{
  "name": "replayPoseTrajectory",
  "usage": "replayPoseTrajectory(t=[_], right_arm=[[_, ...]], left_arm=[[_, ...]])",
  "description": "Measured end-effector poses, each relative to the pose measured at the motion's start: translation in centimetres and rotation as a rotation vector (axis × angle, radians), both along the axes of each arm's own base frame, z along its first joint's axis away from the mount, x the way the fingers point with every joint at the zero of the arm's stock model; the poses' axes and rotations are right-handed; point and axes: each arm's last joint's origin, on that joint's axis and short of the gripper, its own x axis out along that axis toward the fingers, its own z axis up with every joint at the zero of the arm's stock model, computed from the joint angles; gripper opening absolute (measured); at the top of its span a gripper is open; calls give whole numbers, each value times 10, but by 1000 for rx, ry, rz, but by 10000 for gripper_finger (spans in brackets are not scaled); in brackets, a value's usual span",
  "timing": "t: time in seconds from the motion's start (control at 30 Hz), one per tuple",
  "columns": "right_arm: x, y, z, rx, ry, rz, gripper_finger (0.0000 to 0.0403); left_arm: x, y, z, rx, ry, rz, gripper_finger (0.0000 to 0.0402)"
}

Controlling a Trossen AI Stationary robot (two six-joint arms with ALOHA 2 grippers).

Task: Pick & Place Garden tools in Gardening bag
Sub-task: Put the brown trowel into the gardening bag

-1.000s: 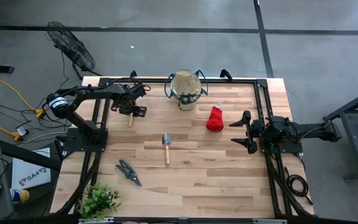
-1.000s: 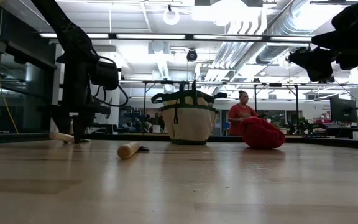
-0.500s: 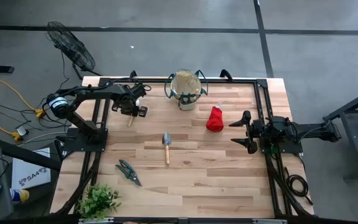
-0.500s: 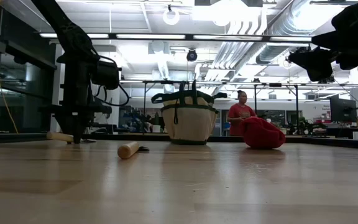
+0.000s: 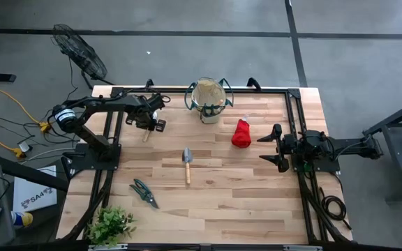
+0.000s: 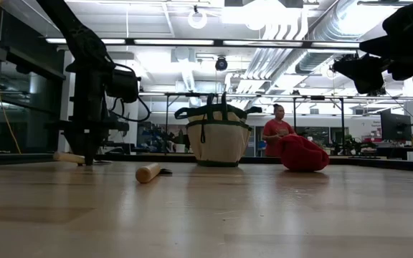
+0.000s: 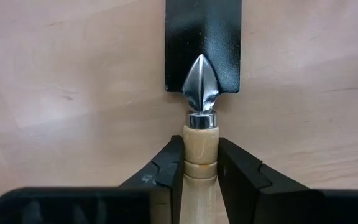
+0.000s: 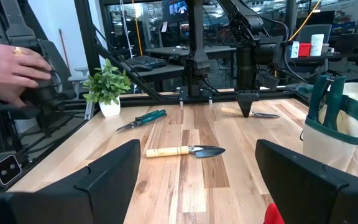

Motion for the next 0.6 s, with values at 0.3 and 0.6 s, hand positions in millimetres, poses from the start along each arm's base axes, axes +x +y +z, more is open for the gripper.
replayPoseTrajectory(t=[0.3, 0.6], right_arm=[[0, 0, 0, 0, 0, -1, 311], [0, 0, 0, 0, 0, -1, 311]], left_arm=[[11, -3, 12, 65, -31, -87, 75], [33, 10, 43, 270, -346, -148, 74]])
